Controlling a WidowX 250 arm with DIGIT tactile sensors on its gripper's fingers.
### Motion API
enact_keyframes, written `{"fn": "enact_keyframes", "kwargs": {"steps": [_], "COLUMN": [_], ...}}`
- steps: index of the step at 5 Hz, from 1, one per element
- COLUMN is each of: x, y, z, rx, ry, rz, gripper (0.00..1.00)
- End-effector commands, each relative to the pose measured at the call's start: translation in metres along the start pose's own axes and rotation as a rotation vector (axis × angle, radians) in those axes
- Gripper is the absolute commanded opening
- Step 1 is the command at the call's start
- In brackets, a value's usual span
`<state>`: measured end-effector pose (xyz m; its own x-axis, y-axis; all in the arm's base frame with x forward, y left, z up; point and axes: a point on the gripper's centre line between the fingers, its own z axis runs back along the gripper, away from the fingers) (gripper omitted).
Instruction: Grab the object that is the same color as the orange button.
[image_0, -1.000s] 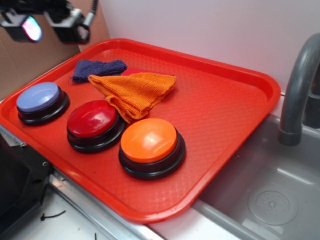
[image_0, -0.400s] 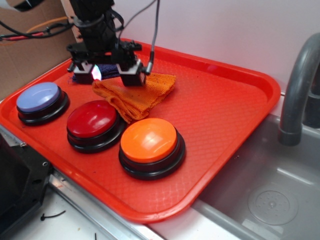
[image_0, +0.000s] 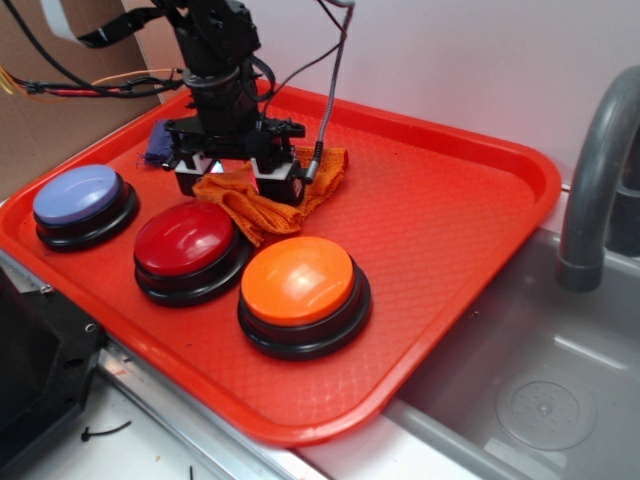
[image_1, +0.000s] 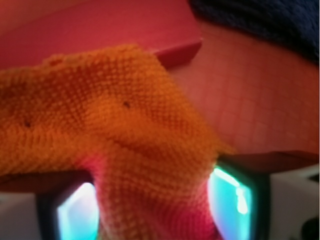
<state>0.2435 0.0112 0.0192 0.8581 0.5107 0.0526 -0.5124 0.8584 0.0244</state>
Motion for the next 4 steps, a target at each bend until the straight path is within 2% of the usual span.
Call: {"fn": "enact_keyframes", "kwargs": {"steps": [1, 2, 3, 4], "x": [0.010, 0.013, 0.010, 0.000], "y": [-0.011, -0.015, -0.019, -0.023], "z": [0.049, 0.099, 0.141, 0.185], "rx": [-0.109, -0.191, -0.200, -0.244], "ry": [-0.010, 0.034, 0.043, -0.023], "rz": [-0.107, -0.284, -0.454, -0.488], "gripper": [0.00, 0.00, 0.00, 0.00]}}
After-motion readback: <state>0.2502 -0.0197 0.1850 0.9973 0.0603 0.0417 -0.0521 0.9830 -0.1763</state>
